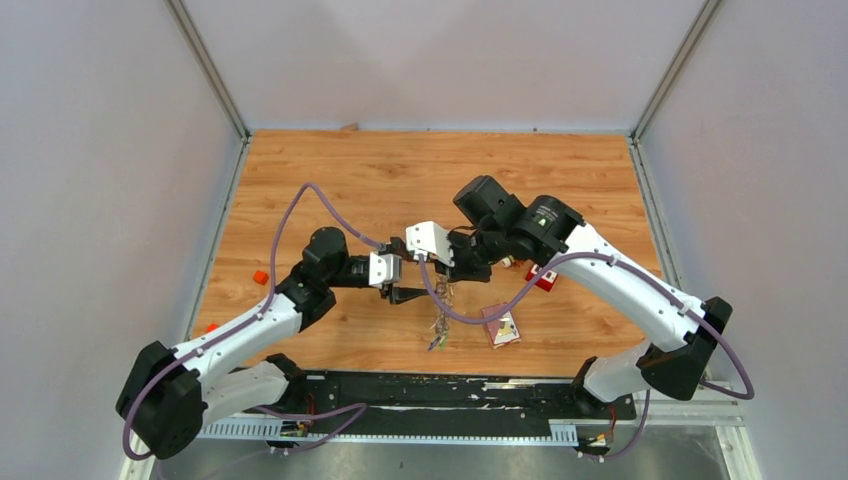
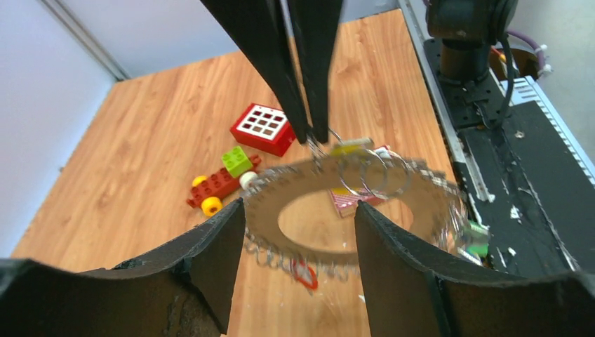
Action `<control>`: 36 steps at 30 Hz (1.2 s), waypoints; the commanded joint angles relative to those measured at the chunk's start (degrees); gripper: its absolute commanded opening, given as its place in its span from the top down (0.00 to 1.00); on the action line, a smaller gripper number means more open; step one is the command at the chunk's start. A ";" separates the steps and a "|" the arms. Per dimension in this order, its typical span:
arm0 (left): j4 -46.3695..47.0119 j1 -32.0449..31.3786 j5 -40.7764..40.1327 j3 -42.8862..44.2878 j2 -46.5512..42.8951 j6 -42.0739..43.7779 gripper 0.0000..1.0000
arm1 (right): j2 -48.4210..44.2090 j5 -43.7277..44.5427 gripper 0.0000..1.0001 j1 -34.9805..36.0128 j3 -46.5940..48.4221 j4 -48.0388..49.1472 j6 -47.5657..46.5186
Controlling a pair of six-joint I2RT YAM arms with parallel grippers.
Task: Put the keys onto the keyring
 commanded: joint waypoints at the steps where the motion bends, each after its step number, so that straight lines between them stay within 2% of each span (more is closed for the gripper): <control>1: 3.52 0.01 1.67 -1.87 -0.95 -0.51 0.35 | 0.03 2.46 1.00 0.49 6.37 -1.79 -0.88; 4: 6.91 0.03 2.79 -2.95 -0.39 -2.20 0.37 | 1.10 2.82 1.00 0.91 7.81 -3.64 -1.39; 7: 8.44 0.02 3.05 -2.61 0.09 -3.86 0.43 | 2.18 2.86 1.00 1.29 8.37 -4.83 -1.82; 13: 12.13 0.02 -0.19 -2.30 0.38 -9.62 0.50 | 3.65 2.63 1.00 1.90 9.11 -6.57 -2.91; 25: 22.67 -0.07 3.86 -5.37 3.07 -15.12 0.64 | 5.55 1.85 1.00 2.00 10.37 -6.39 -3.13; 36: 24.31 -0.28 4.09 -5.40 4.34 -16.77 0.66 | 6.12 1.15 1.00 1.97 9.90 -5.55 -3.18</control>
